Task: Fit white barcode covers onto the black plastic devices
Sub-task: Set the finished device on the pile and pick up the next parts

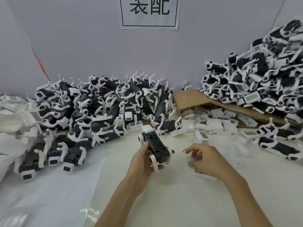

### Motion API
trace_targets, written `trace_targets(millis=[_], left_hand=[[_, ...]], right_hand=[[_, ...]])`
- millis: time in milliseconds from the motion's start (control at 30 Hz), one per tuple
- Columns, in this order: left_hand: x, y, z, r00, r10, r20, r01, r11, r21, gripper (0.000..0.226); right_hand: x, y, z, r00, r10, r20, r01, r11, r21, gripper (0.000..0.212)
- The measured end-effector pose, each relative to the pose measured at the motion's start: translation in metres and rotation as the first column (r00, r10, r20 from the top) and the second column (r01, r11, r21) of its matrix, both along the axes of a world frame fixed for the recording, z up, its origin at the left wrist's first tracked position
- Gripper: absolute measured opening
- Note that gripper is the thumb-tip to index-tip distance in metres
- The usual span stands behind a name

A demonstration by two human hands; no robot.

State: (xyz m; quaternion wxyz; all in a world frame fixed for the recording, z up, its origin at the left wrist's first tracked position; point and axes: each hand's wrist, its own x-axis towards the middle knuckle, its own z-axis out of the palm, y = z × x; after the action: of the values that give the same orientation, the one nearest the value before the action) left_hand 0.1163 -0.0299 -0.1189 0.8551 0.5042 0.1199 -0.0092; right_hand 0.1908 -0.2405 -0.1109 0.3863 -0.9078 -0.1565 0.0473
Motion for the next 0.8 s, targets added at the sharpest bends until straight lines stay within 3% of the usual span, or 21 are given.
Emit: trace_targets(millis=[67,200,367,533,767,800], left_hand=[[0.000,-0.001,-0.002,1.000,-0.015,-0.015,0.015,1.000,0.008,0.045],[0.002,-0.001,-0.003,0.999,-0.019,-0.030,0.018,1.000,-0.017,0.045],[0.001,-0.001,-0.003,0.999,-0.044,-0.027,0.044,0.999,0.005,0.043],[0.001,-0.003,-0.003,0.995,-0.086,0.050,0.080,0.991,0.105,0.037],[0.000,-0.004,-0.006,0.994,-0.058,0.097,0.041,0.986,0.160,0.047],[-0.001,-0.004,-0.006,0.993,-0.053,0.109,0.034,0.986,0.166,0.046]], right_hand=[[0.001,-0.007,0.007,0.998,-0.002,0.062,0.006,0.998,-0.064,0.027],[-0.001,-0.028,0.013,0.996,0.031,-0.087,-0.057,0.948,-0.313,0.033],[0.003,-0.016,0.007,0.998,-0.036,0.048,0.047,0.969,-0.243,0.022],[-0.001,0.000,0.006,0.986,-0.071,0.153,0.051,0.990,0.133,0.017],[-0.011,0.028,0.007,0.990,0.126,-0.066,-0.074,0.852,0.518,0.008],[-0.010,0.027,0.006,0.977,0.182,-0.109,-0.086,0.812,0.578,0.020]])
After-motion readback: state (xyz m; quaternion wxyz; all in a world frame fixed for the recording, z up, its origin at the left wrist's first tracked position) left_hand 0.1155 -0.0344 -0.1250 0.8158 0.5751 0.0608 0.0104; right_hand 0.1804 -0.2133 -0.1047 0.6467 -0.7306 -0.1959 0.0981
